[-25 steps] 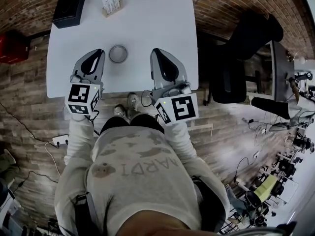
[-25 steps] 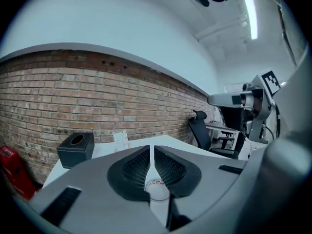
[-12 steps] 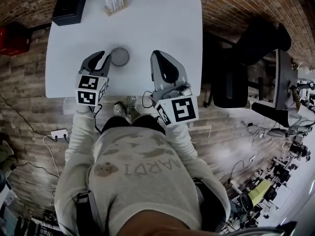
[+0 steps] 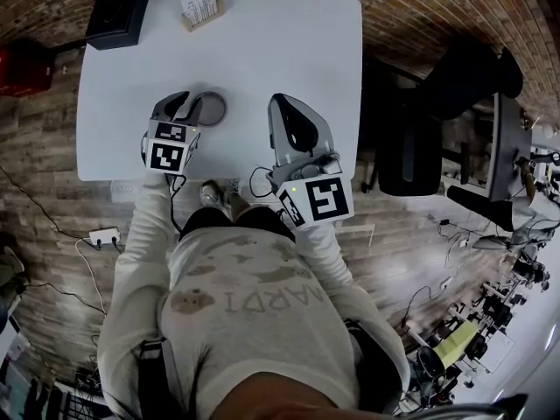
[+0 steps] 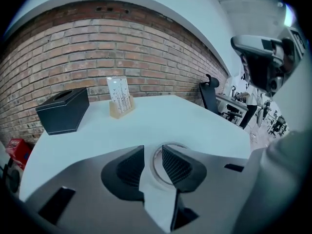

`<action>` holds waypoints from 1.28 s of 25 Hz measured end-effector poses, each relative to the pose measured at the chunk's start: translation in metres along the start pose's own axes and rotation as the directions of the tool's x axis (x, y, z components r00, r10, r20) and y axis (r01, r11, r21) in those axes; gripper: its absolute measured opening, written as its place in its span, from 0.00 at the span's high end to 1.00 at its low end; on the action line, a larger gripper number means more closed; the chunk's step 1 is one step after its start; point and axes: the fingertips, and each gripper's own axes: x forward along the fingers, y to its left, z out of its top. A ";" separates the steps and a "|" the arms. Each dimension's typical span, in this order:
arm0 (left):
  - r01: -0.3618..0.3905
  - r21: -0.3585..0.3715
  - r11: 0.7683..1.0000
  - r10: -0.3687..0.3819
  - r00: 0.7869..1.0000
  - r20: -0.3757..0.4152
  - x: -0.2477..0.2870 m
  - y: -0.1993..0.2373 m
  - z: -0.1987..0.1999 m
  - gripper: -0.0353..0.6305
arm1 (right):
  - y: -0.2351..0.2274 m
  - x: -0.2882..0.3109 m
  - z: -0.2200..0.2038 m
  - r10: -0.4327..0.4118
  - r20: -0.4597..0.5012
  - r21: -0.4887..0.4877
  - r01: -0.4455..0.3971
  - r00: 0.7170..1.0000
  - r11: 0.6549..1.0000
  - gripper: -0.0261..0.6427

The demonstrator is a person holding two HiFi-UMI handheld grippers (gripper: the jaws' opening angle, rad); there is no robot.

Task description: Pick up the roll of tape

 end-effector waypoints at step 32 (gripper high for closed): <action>-0.057 -0.124 0.991 0.051 0.997 -0.052 0.006 0.006 -0.009 0.86 | -0.014 0.015 -0.009 0.026 -0.022 0.017 -0.025 0.999 1.000 0.94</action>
